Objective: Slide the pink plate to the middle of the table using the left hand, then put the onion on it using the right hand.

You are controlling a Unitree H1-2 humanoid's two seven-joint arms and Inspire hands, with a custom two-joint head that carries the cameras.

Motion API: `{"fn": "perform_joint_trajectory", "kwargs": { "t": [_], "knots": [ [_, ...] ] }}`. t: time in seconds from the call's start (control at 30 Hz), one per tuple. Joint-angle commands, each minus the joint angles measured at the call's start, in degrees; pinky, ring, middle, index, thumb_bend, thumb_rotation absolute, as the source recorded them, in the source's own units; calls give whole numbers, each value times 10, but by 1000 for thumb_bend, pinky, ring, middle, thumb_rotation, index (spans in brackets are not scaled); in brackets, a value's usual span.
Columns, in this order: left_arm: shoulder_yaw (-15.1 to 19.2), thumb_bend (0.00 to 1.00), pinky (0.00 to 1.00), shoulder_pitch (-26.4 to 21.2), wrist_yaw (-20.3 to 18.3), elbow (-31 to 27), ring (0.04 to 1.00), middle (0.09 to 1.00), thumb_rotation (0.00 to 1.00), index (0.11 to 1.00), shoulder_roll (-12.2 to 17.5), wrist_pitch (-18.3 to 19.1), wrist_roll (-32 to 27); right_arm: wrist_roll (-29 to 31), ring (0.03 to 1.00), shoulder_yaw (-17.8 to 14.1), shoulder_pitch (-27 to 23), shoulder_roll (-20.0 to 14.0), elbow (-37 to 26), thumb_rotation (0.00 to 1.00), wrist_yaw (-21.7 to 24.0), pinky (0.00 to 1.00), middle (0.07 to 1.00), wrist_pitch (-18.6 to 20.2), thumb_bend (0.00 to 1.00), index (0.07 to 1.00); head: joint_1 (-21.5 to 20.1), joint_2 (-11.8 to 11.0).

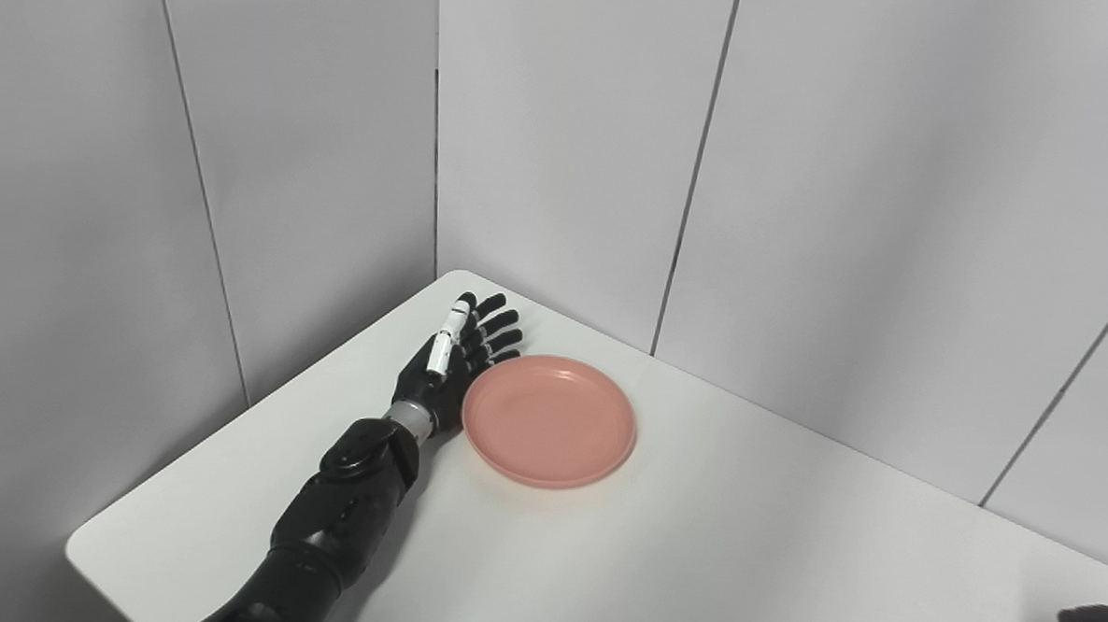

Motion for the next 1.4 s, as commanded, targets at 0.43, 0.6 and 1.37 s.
{"fn": "perform_joint_trajectory", "kwargs": {
  "t": [0.43, 0.6, 1.37],
  "knots": [
    [-36, 441, 873, -19, -14, -28, 896, 909, 1000, 896, -36, 58, -4, -6, 870, 25, 153, 55, 26, 996, -8, 4, 919, -27, 1000, 880, -71, 36],
    [-45, 440, 862, -12, -14, -48, 887, 907, 1000, 894, -50, 72, -4, -3, 853, 30, 167, 60, -3, 1000, -7, 0, 916, -27, 1000, 884, -93, 50],
    [-82, 423, 886, 24, -6, -175, 911, 922, 1000, 905, -111, 168, -2, -57, 963, 86, 300, 109, -443, 1000, -56, 0, 985, 220, 215, 994, -252, 134]
  ]
}}
